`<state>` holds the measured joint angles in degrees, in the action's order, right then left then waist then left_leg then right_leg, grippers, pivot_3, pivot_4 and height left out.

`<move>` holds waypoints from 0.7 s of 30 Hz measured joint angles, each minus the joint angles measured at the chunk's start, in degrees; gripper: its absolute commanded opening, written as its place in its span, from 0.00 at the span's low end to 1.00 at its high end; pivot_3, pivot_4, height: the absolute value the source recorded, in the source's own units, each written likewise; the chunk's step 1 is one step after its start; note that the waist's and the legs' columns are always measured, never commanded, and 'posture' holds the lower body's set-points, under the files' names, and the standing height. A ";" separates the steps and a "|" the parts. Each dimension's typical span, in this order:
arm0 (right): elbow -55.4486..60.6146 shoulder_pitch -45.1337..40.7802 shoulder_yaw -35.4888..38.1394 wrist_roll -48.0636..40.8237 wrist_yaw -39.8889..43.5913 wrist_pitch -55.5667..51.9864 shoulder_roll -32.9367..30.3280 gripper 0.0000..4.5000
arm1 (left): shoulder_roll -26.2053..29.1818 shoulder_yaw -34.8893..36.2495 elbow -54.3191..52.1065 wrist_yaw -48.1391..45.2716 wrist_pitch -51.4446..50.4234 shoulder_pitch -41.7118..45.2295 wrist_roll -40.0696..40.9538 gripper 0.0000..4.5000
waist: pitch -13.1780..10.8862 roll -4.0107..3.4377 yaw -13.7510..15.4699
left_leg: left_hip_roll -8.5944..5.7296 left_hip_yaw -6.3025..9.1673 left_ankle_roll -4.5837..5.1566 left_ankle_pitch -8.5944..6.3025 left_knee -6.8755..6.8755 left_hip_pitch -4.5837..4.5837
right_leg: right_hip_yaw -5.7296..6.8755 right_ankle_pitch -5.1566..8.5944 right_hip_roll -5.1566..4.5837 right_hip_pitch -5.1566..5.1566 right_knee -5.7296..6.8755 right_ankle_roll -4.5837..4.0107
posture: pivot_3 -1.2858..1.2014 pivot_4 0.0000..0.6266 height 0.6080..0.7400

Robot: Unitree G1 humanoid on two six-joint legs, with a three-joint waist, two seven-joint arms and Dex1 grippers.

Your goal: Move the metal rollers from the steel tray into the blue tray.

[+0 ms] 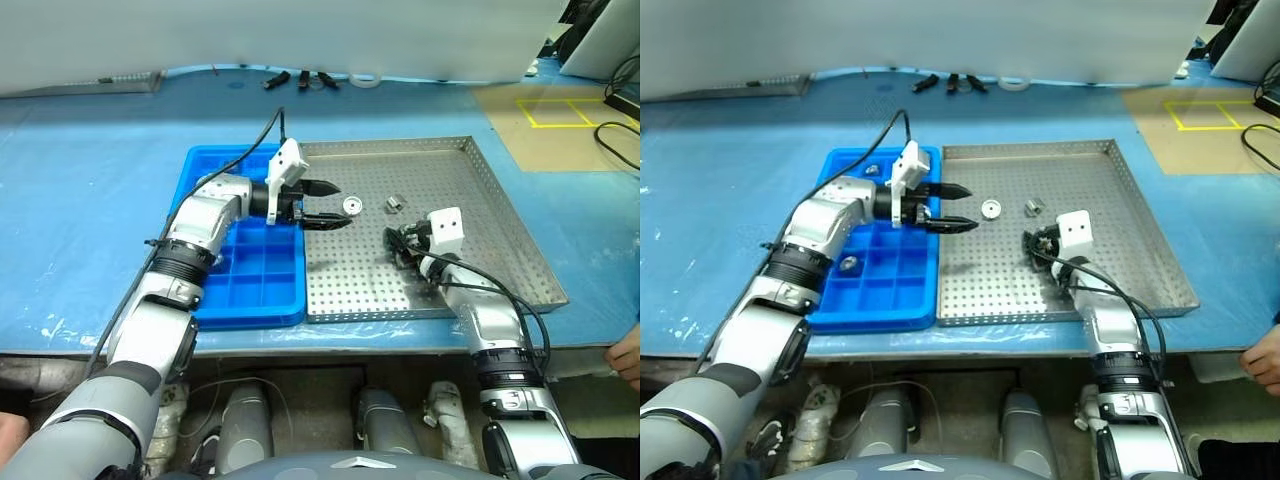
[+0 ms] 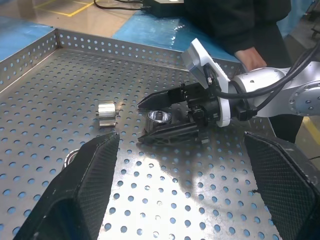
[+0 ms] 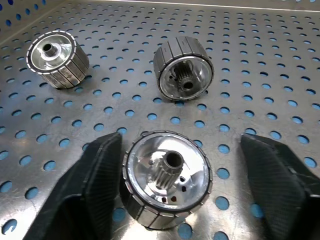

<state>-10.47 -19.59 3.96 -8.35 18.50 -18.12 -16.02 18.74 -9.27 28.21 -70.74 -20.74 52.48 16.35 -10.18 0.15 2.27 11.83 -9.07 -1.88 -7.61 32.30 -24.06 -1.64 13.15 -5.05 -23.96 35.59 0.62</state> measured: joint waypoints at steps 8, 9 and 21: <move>3.37 1.83 -1.96 -0.84 4.21 -1.42 -0.22 0.38 | 2.97 0.08 -0.20 0.28 -0.55 -1.31 -0.10 0.93 | 0.00 0.00 0.09 | 0.00 0.00 0.00 0.00 -0.04 -0.02 | 0.01 0.00 -0.01 0.00 -0.06 0.00 | 0.44 0.24 1.00; 3.47 1.82 -2.03 -0.84 4.24 -1.58 -0.20 0.38 | 3.36 0.10 -0.36 0.43 -0.72 -1.38 -0.09 0.93 | 0.00 0.00 0.12 | 0.00 0.00 0.00 0.00 -0.04 -0.02 | 0.01 0.00 -0.01 0.00 -0.06 0.00 | 0.44 0.24 1.00; 10.11 -8.52 -5.39 -2.65 9.05 -4.95 1.16 0.38 | 14.67 7.59 -14.18 1.84 -8.51 -8.38 4.17 0.93 | -0.02 -0.02 0.30 | 0.07 -0.01 -0.14 0.07 -0.33 -0.01 | 0.06 0.02 0.08 -0.14 -0.06 -0.02 | 0.52 0.24 1.00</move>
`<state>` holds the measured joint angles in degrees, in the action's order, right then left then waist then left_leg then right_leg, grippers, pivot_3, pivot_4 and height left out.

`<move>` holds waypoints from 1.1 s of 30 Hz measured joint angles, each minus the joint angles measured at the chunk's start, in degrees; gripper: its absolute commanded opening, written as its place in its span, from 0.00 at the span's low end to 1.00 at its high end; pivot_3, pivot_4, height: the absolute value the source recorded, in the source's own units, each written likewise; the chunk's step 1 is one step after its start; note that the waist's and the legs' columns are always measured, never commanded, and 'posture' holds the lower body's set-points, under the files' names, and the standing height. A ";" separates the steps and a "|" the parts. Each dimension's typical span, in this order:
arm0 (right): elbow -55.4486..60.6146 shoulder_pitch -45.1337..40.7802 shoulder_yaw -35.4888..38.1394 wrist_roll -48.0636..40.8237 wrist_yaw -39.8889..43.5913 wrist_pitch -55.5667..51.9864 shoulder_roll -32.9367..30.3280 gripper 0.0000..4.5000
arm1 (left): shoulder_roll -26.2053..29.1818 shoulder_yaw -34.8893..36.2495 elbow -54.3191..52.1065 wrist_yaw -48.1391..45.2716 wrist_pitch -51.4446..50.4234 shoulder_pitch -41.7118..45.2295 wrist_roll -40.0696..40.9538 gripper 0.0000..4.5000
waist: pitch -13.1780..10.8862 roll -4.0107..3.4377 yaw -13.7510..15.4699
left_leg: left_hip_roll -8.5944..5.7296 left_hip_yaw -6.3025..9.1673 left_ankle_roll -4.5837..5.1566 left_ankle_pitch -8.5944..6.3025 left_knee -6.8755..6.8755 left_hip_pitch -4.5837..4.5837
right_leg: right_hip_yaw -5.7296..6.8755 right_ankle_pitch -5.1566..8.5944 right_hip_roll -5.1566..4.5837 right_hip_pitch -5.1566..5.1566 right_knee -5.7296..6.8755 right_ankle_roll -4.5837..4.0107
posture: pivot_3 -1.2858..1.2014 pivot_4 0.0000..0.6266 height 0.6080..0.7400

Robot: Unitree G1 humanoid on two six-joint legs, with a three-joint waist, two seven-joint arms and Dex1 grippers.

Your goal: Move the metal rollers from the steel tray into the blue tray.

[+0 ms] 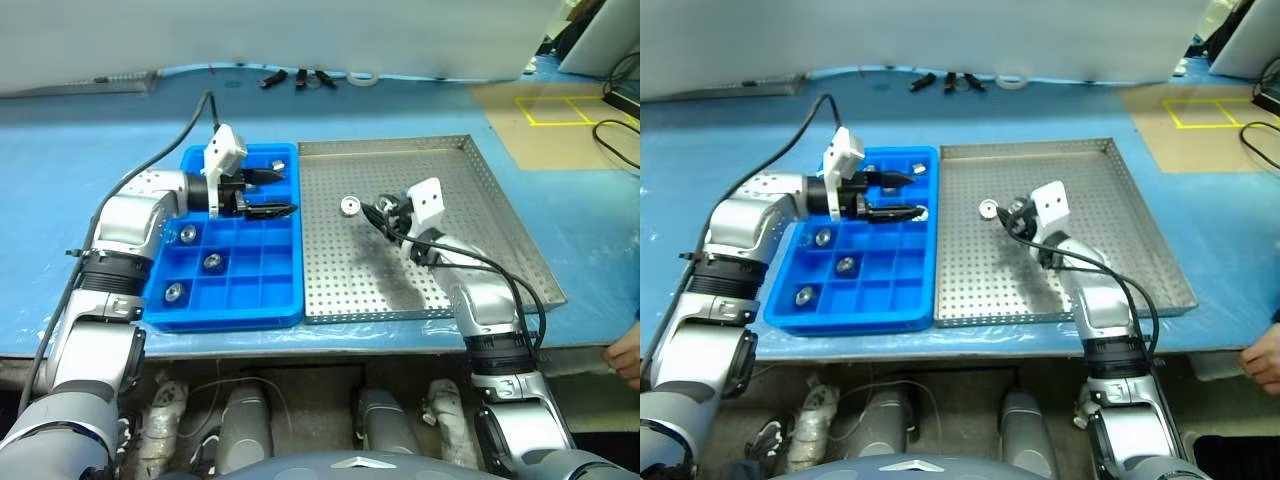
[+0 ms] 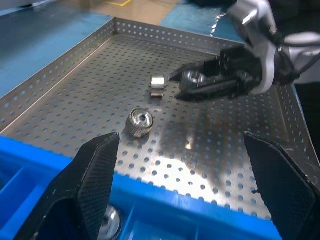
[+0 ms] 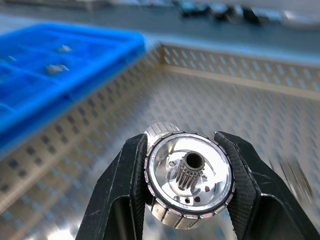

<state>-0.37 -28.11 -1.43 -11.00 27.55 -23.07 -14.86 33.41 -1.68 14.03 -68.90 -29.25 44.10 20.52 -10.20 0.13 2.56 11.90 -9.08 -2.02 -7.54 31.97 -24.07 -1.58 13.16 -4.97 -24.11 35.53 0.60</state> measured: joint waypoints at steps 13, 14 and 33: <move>-10.26 -14.76 -9.17 0.77 10.80 2.63 5.26 0.38 | 6.14 14.85 -16.18 13.41 -8.15 -21.41 4.80 0.93 | 0.00 0.02 3.76 | 0.02 0.46 -0.22 0.12 -0.34 -0.40 | 0.52 0.08 0.00 -0.19 -0.02 -0.12 | 0.65 0.24 1.00; -10.37 -15.12 -9.91 0.75 11.66 2.61 5.93 0.38 | 6.24 16.66 -18.80 14.36 -8.86 -24.38 5.64 0.93 | 0.00 0.02 4.04 | 0.03 0.53 -0.23 0.12 -0.34 -0.50 | 0.60 0.09 0.00 -0.23 -0.03 -0.14 | 0.65 0.24 1.00; -26.24 -18.44 -11.24 2.51 14.11 2.66 9.81 0.38 | 6.52 23.97 -35.87 24.76 -15.73 -38.59 15.89 0.93 | 0.00 0.03 9.48 | 0.60 0.72 -1.05 0.65 -0.40 -0.93 | 1.53 0.20 -0.07 -0.22 0.27 -0.35 | 0.68 0.24 1.00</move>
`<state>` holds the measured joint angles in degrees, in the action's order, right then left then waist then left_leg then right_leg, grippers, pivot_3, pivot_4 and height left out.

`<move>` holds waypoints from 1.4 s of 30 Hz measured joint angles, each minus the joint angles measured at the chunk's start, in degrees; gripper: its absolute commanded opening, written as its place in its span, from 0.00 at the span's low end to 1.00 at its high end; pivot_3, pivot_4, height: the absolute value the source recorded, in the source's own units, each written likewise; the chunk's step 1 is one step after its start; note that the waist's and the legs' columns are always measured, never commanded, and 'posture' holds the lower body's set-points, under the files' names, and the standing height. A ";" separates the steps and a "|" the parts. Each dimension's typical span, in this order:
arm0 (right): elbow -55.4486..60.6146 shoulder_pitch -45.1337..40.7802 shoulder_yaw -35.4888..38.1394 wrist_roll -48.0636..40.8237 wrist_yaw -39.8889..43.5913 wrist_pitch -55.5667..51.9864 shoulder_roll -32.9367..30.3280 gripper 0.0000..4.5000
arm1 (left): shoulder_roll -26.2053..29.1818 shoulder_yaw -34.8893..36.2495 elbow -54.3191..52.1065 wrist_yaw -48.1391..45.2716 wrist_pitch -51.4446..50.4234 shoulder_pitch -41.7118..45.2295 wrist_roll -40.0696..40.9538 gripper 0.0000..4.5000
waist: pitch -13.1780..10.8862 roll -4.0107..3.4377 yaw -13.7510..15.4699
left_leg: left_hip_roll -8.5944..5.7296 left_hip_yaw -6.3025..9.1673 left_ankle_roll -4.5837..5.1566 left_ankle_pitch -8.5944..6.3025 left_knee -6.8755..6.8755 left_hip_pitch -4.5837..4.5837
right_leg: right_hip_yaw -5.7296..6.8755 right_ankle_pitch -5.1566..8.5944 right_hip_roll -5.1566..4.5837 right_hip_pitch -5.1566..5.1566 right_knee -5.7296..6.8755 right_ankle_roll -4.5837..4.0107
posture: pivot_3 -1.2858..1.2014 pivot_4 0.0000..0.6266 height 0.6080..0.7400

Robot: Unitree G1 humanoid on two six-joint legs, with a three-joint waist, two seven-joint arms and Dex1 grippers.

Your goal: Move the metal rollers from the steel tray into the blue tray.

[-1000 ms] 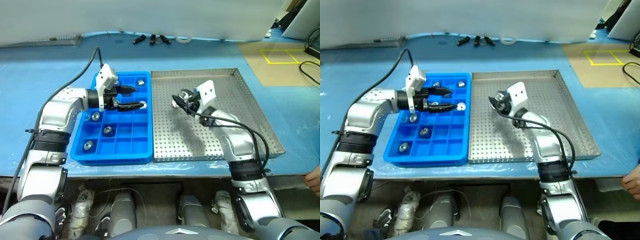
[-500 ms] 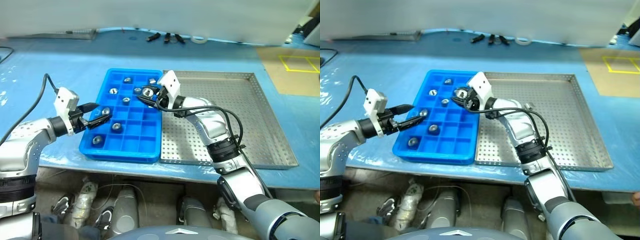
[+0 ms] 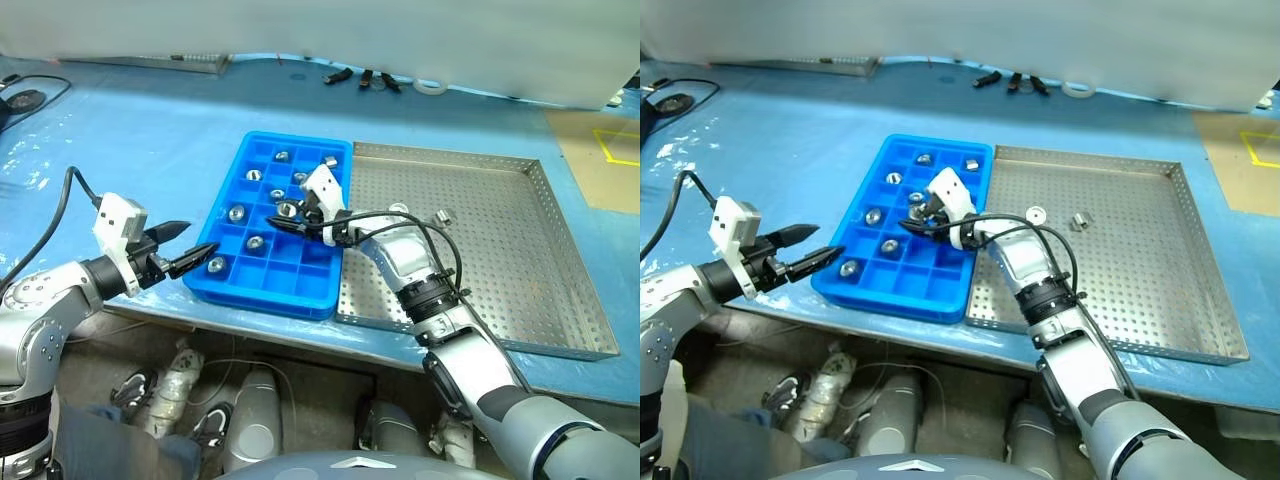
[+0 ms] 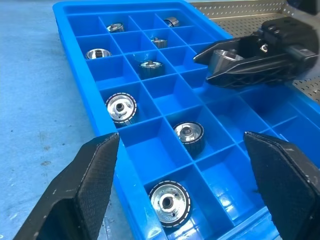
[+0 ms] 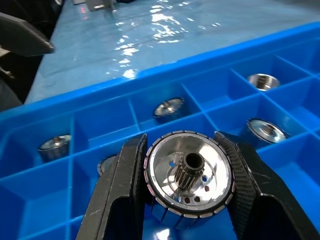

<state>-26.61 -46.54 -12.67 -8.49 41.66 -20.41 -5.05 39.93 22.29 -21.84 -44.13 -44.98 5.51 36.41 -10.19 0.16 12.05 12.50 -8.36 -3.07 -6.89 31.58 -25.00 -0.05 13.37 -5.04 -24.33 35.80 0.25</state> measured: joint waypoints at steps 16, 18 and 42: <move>2.09 1.23 1.10 1.49 -2.69 0.20 -0.71 0.82 | 0.59 -5.65 5.51 -1.32 1.52 7.24 0.28 0.93 | 0.01 0.01 -0.30 | 0.29 0.00 -0.16 0.14 0.16 -0.05 | 0.11 -0.05 0.33 -0.01 0.03 0.06 | 0.61 0.24 1.00; 4.24 1.39 1.88 1.49 -3.46 -0.19 -1.63 0.82 | 0.53 -7.59 7.21 -2.27 2.31 9.89 -0.07 0.93 | 0.02 0.01 -0.44 | 0.28 0.00 -0.16 0.15 0.25 -0.03 | 0.09 -0.12 0.32 0.02 0.08 0.16 | 0.59 0.24 1.00; 28.38 17.09 15.10 1.60 -22.29 -10.13 -11.86 0.82 | -17.25 -28.51 47.63 -21.73 22.45 43.31 -14.12 0.93 | 0.04 0.02 -9.38 | 0.28 -0.16 0.05 0.19 0.72 0.31 | -0.37 -0.12 0.53 0.05 0.78 0.10 | 0.42 0.24 1.00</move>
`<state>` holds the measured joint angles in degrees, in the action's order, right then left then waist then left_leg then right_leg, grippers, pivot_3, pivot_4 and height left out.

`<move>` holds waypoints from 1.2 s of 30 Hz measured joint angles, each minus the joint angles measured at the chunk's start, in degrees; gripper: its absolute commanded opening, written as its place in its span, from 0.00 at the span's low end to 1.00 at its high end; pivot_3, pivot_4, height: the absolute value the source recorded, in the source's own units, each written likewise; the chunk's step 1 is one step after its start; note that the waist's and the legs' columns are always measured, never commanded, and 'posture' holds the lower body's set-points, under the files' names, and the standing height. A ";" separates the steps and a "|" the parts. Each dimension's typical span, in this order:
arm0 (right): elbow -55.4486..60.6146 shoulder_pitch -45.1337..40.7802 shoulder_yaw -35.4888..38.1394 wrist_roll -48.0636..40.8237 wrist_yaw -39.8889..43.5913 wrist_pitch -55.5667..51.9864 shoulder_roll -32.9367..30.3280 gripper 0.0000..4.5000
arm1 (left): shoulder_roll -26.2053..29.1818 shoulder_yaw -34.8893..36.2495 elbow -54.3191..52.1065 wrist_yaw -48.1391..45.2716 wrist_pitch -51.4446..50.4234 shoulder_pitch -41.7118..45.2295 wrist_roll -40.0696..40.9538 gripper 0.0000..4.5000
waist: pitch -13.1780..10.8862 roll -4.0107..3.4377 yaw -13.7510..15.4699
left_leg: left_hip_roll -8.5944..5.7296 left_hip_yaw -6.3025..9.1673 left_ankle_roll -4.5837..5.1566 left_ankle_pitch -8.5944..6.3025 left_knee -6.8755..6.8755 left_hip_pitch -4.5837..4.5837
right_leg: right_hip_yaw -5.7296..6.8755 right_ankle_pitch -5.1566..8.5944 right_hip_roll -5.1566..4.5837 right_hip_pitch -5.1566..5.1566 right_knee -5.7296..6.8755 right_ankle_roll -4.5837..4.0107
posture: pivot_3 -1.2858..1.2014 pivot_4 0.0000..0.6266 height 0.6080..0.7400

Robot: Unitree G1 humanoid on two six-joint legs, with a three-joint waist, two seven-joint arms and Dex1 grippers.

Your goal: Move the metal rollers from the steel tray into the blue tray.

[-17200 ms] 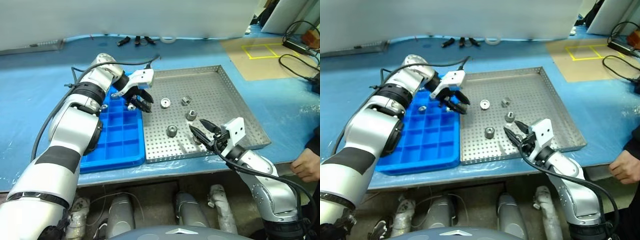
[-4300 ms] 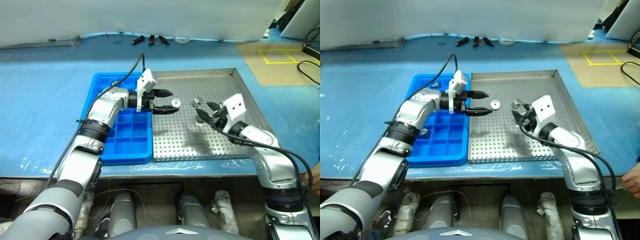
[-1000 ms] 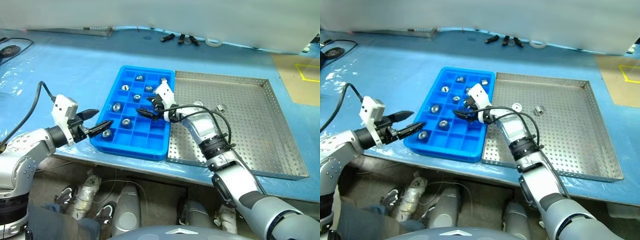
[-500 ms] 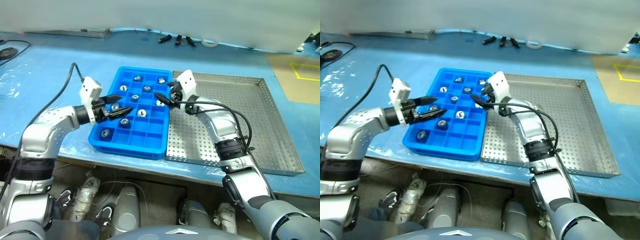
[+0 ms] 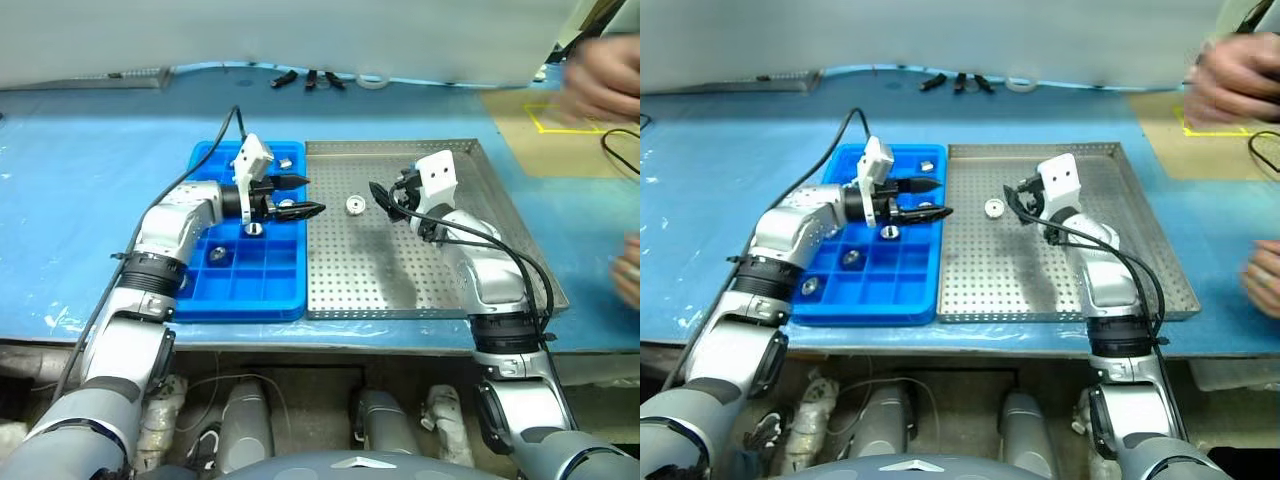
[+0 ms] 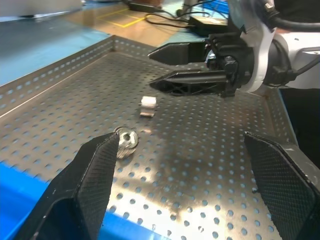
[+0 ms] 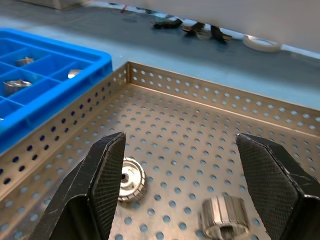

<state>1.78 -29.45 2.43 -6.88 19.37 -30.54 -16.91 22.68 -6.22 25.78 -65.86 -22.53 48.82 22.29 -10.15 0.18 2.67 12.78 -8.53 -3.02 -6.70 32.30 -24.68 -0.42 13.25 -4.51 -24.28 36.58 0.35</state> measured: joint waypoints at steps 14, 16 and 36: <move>-7.59 3.44 4.15 -0.12 -6.37 3.59 2.14 0.82 | -1.68 -0.01 3.14 -2.47 1.55 1.10 -2.26 0.93 | 0.00 0.00 -0.36 | -0.02 -0.36 0.24 -0.02 0.00 0.61 | -0.66 0.11 -0.02 0.34 -0.02 -0.22 | 0.41 0.24 1.00; -11.79 1.65 4.14 -0.02 -7.29 5.87 3.27 0.82 | -1.70 -0.01 3.12 -2.59 1.53 1.11 -2.32 0.93 | 0.00 0.00 -0.46 | -0.01 -0.39 0.24 -0.02 0.00 0.63 | -0.78 0.10 -0.01 0.32 -0.01 -0.23 | 0.42 0.24 1.00; -36.98 -8.25 3.64 1.67 -12.42 18.92 7.30 0.74 | -0.44 0.70 1.53 -2.03 0.79 0.23 -2.52 0.93 | -0.01 -0.01 -0.35 | 0.02 -0.44 0.34 -0.09 -0.05 0.60 | -0.88 0.11 0.09 0.28 -0.09 -0.23 | 0.44 0.24 1.00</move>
<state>-35.21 -37.71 6.07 -5.22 6.95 -11.62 -9.60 22.24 -5.52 27.31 -67.89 -21.74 49.05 19.77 -10.16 0.17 2.32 12.80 -8.97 -2.68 -6.79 32.25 -24.08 -1.30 13.35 -4.42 -24.00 36.49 0.12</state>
